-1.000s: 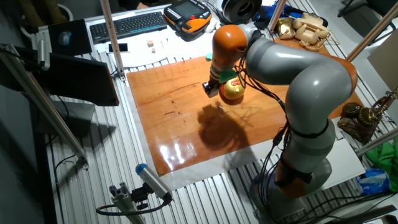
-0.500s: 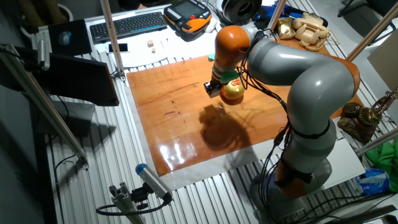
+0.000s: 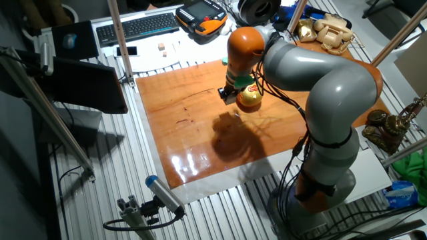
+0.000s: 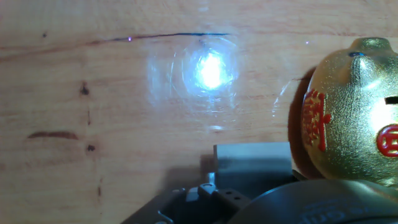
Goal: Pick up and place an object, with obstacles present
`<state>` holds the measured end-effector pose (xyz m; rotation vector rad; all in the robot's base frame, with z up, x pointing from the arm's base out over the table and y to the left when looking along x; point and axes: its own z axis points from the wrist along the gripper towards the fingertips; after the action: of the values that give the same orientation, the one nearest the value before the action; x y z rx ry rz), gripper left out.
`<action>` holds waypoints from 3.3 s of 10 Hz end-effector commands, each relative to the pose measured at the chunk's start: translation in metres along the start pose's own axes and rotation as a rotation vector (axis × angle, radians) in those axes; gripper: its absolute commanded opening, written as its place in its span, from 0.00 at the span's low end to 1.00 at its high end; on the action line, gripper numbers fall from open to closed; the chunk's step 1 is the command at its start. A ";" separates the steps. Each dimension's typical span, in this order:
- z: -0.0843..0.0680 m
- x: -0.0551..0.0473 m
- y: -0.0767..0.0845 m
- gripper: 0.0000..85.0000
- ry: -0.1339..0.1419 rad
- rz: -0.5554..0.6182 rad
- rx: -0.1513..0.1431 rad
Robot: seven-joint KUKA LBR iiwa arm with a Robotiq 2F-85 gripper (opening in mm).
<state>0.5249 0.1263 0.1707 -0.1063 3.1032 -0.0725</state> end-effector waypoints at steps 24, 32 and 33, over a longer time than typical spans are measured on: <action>-0.016 -0.013 -0.189 0.00 -0.005 -0.019 -0.070; -0.010 -0.007 -0.198 0.00 -0.017 -0.033 -0.097; -0.010 -0.007 -0.198 0.00 0.002 0.018 -0.095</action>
<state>0.5452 -0.0703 0.1901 -0.1131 3.1102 0.0757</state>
